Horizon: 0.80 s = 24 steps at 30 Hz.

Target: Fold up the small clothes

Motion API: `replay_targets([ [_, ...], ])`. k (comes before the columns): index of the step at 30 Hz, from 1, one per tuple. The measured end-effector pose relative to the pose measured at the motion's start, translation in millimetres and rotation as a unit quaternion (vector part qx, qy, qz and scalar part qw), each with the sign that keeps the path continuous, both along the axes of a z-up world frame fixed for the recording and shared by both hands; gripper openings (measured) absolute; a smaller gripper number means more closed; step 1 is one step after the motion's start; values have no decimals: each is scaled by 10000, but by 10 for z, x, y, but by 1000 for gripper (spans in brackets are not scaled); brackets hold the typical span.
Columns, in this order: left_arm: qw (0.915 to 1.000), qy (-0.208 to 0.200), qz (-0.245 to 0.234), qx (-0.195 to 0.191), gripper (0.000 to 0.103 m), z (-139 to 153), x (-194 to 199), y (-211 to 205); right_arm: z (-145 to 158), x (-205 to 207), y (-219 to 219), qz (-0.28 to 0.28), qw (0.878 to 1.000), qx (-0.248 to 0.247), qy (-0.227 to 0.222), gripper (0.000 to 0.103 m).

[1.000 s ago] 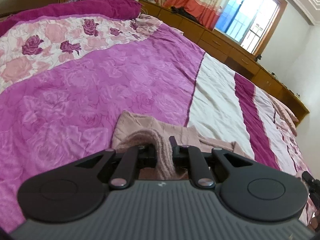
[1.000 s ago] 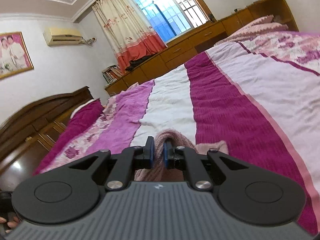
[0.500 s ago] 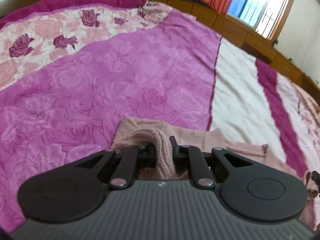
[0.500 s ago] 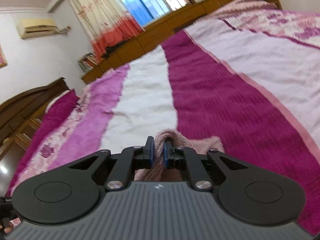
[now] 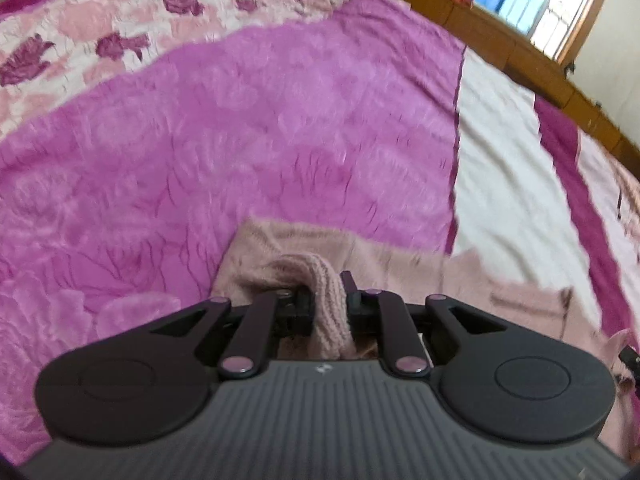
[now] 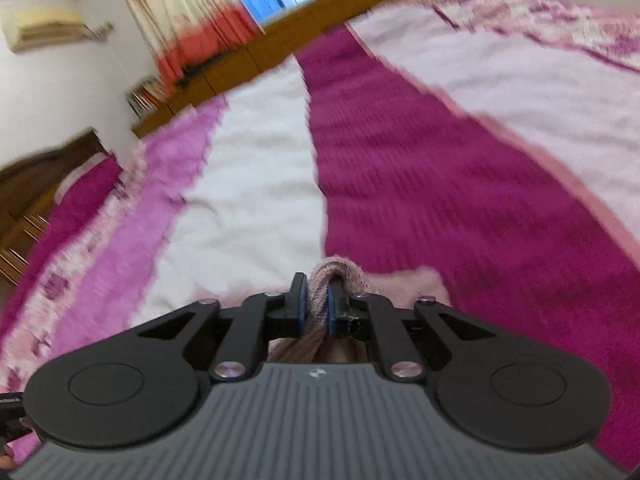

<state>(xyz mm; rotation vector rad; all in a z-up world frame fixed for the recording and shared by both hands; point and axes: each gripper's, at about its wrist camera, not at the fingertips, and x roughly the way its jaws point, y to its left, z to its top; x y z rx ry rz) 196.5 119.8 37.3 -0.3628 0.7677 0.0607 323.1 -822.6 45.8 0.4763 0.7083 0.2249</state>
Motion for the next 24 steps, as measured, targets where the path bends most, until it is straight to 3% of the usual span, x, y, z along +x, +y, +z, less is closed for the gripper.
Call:
replay_targets([
  [2, 9998, -91, -145, 80, 17, 6, -36, -1, -71, 2, -23, -11, 9999, 97, 98, 12],
  [4, 9993, -159, -304, 111, 21, 72, -79, 9, -64, -10, -86, -9, 9994, 322, 110, 20],
  [7, 9985, -329, -408, 149, 37, 214, -163, 34, 12, -52, -177, -11, 9982, 590, 54, 35],
  [9, 9975, -557, -356, 251, 48, 331, -231, 60, 122, -127, -234, -67, 9981, 602, -128, 52],
  [16, 9956, -678, -450, 466, 49, 532, -292, 81, 320, -281, -293, 228, 9986, 358, -330, 53],
  [24, 9946, -403, -612, 728, 49, 352, -331, 22, 336, -377, -136, 871, 9949, -418, -305, 53],
])
